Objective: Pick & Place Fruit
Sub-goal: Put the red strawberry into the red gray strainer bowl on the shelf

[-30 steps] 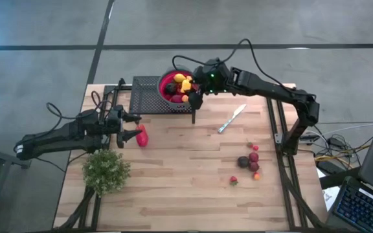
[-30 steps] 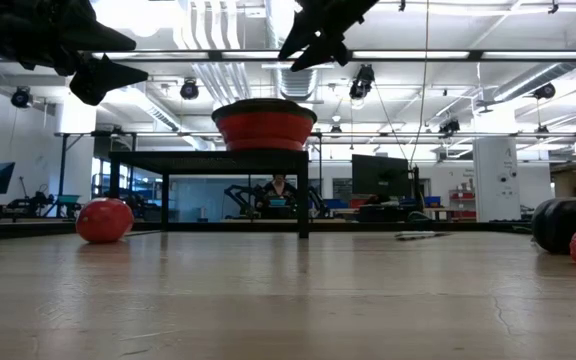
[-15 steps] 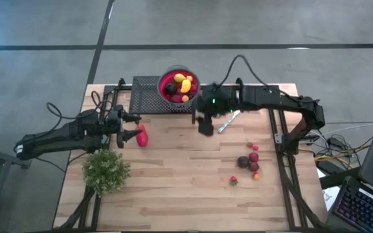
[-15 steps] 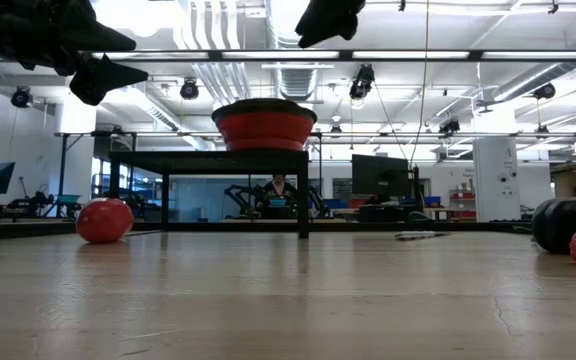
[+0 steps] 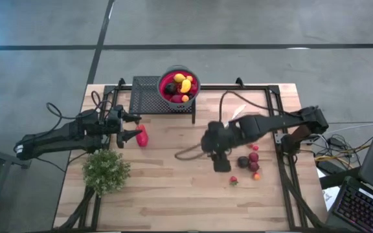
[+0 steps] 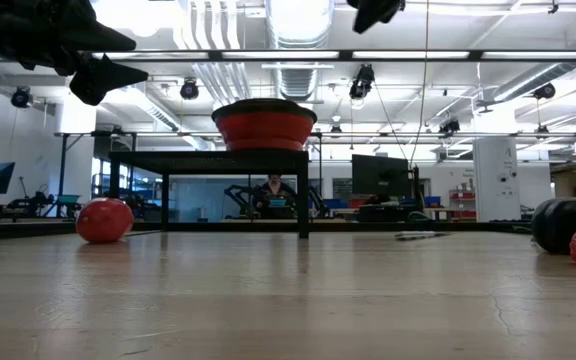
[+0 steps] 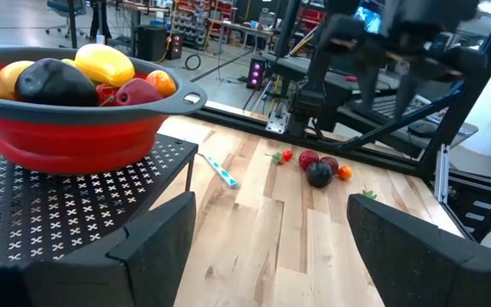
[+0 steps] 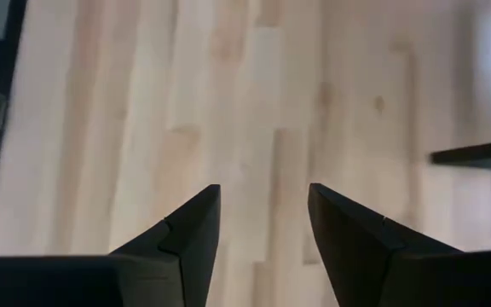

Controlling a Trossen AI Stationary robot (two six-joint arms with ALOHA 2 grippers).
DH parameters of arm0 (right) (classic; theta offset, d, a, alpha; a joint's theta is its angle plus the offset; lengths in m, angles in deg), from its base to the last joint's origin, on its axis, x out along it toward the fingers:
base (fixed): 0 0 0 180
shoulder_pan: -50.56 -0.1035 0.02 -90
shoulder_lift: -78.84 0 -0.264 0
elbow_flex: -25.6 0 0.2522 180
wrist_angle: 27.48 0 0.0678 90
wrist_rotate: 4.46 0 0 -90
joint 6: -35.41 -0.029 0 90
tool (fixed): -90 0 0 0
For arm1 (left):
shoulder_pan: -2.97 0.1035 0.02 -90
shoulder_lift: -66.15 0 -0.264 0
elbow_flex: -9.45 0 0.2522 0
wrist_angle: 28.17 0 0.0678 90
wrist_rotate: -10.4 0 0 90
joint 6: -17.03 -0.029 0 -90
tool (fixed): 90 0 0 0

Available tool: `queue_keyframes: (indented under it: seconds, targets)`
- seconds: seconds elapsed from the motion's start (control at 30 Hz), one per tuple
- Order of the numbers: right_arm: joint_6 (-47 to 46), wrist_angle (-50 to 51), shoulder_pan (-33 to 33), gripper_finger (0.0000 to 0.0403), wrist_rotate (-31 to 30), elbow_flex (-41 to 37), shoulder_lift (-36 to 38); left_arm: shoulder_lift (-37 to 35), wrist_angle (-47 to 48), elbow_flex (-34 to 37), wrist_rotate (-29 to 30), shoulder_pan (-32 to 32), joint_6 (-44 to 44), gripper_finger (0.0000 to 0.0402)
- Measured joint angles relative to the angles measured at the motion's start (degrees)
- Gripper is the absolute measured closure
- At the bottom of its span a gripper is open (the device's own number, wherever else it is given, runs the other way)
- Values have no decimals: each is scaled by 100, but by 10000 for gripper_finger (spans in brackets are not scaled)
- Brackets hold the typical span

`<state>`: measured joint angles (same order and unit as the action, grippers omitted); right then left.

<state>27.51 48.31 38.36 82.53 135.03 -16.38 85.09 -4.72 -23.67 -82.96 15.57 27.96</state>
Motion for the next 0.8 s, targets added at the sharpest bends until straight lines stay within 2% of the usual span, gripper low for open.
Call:
queue_keyframes:
  seconds: [0.33, 0.8]
  targets:
    - [-751, 107, -732, 202, 0, -479, 2, 2, 2, 0, 0, 0, -2, 90]
    - [-2149, 165, -1460, 224, -4, -1134, 2, 1, 0, -2, 0, 2, -2, 90]
